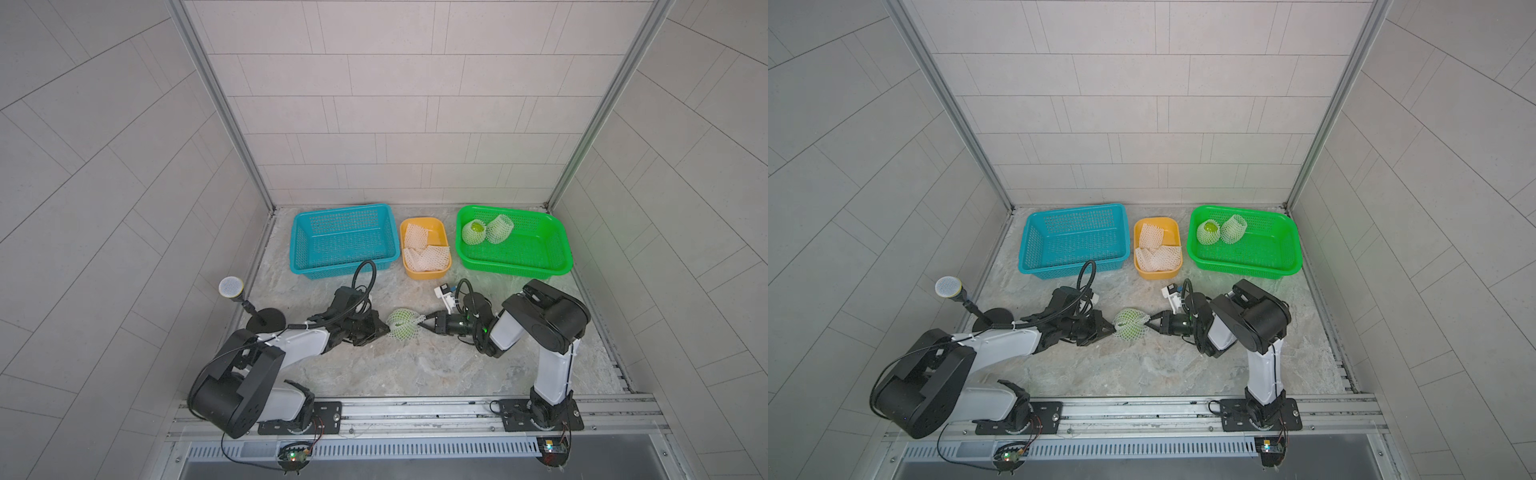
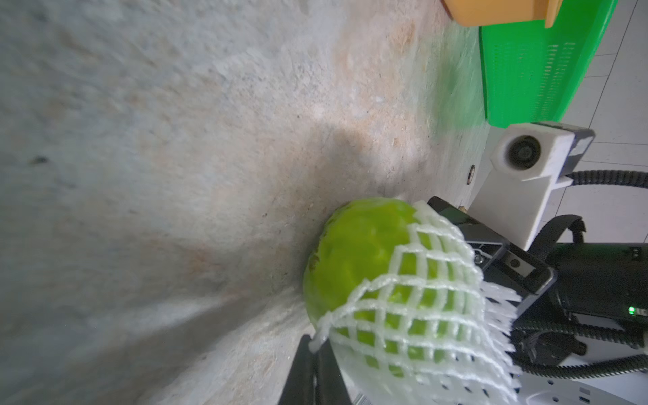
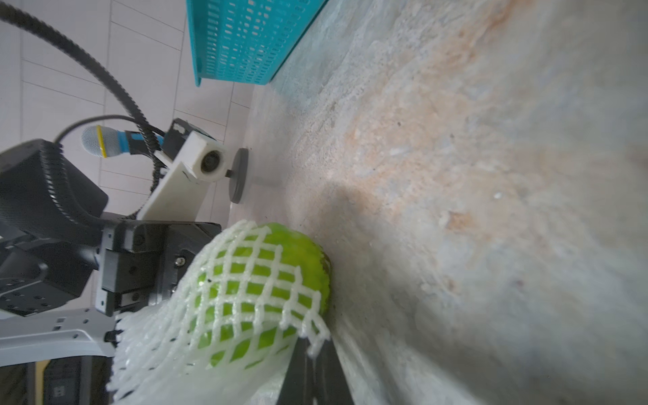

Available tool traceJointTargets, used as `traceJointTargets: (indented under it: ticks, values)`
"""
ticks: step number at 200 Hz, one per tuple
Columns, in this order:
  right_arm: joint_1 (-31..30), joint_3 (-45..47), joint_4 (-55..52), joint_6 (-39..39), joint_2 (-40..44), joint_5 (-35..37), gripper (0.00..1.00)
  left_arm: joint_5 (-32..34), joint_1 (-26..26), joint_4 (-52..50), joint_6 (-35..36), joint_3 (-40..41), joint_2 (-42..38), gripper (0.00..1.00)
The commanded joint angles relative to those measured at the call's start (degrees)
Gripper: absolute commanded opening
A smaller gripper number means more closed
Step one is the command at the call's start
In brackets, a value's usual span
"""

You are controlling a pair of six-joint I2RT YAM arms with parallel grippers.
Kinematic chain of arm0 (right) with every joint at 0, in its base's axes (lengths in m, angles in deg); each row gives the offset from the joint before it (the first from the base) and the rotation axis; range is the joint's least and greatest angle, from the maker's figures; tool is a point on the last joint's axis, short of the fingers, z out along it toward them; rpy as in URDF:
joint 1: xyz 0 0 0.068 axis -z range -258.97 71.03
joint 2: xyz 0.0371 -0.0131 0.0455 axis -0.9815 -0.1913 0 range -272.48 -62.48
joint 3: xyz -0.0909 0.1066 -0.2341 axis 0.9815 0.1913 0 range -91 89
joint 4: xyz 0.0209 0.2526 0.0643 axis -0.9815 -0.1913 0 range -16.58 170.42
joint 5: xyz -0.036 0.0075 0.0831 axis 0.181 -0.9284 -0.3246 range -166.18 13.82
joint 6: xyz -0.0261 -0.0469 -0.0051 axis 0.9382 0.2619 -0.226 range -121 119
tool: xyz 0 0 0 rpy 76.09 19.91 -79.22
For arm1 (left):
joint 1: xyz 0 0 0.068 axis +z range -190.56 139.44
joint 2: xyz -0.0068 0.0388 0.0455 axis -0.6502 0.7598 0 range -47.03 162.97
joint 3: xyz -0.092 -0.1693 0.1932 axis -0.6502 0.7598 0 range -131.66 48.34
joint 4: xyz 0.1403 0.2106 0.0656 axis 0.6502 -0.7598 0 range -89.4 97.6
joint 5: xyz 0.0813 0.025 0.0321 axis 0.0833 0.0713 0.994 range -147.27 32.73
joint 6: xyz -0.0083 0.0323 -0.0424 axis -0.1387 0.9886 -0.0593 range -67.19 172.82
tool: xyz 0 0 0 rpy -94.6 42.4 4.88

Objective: Sleeve custard apples in foam nets
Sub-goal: Put on the foam net on the custard apple.

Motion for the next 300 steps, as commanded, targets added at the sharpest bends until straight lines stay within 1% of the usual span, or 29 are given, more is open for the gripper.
traceJointTargets:
  ticks: [1, 23, 45, 70, 83, 103, 129, 151, 176, 196, 216, 232, 248, 266, 278, 285, 292, 300]
  values:
    - [-0.6, -1.3, -12.3, 7.2, 2.9, 2.6, 0.06, 1.1, -0.5, -2.6, 2.1, -1.6, 0.6, 0.06]
    - [-1.9, -2.9, -18.3, 10.4, 4.1, 4.2, 0.06, 1.5, -0.8, -3.8, 2.7, -2.0, 1.0, 0.06]
    - [-3.5, -3.8, -20.5, 11.2, 4.6, 5.9, 0.07, 1.9, -1.0, -3.9, 3.0, -2.1, 1.1, 0.06]
    - [-3.5, -3.7, -19.2, 10.1, 5.2, 7.0, 0.08, 2.8, -1.0, -4.7, 3.2, -2.3, 1.0, 0.06]
    - [-3.4, -3.7, -18.4, 9.2, 5.6, 7.3, 0.11, 3.2, -1.0, -5.0, 3.4, -2.3, 0.8, 0.06]
    - [-3.3, -3.6, -17.4, 8.2, 6.3, 8.0, 0.13, 3.8, -1.0, -5.2, 3.4, -2.6, 0.3, 0.08]
    - [-2.6, -3.2, -17.0, 7.5, 7.6, 8.8, 0.23, 4.4, -1.1, -5.3, 3.2, -3.1, -0.6, 0.08]
    - [-2.2, -2.9, -18.5, 8.1, 9.0, 9.7, 0.29, 4.8, -1.1, -5.4, 3.2, -3.6, -1.0, 0.09]
    - [-2.1, -2.8, -21.4, 9.6, 10.9, 10.4, 0.31, 5.1, -1.0, -5.6, 3.2, -3.8, -1.5, 0.11]
    - [-1.8, -2.6, -24.7, 11.1, 13.1, 11.3, 0.36, 5.6, -1.1, -6.1, 3.4, -4.1, -1.6, 0.14]
    - [-1.4, -3.0, -30.0, 13.3, 16.1, 12.7, 0.4, 5.6, -1.0, -6.2, 3.6, -4.2, -1.0, 0.16]
    - [-1.4, -3.8, -36.3, 16.1, 19.3, 14.7, 0.43, 5.6, -1.0, -6.0, 3.5, -4.2, -0.7, 0.18]
    - [-1.4, -4.5, -42.8, 18.5, 23.2, 17.5, 0.49, 5.8, -1.0, -6.2, 3.5, -4.2, -0.8, 0.19]
    - [-1.5, -5.8, -50.8, 21.9, 28.0, 21.7, 0.57, 6.5, -1.0, -7.0, 3.5, -4.2, -1.4, 0.26]
    - [-1.8, -7.0, -56.3, 23.8, 30.9, 24.4, 0.64, 7.0, -1.0, -7.8, 3.5, -4.2, -1.9, 0.33]
    - [-2.2, -7.8, -59.0, 24.7, 32.2, 26.0, 0.68, 7.2, -1.0, -8.2, 3.6, -4.2, -2.3, 0.35]
    - [-2.6, -8.8, -61.8, 25.7, 33.6, 27.1, 0.7, 7.5, -1.0, -8.7, 3.5, -4.2, -2.7, 0.37]
    - [-3.4, -9.7, -64.3, 26.2, 34.9, 28.7, 0.75, 7.9, -1.0, -9.5, 3.5, -4.2, -3.3, 0.4]
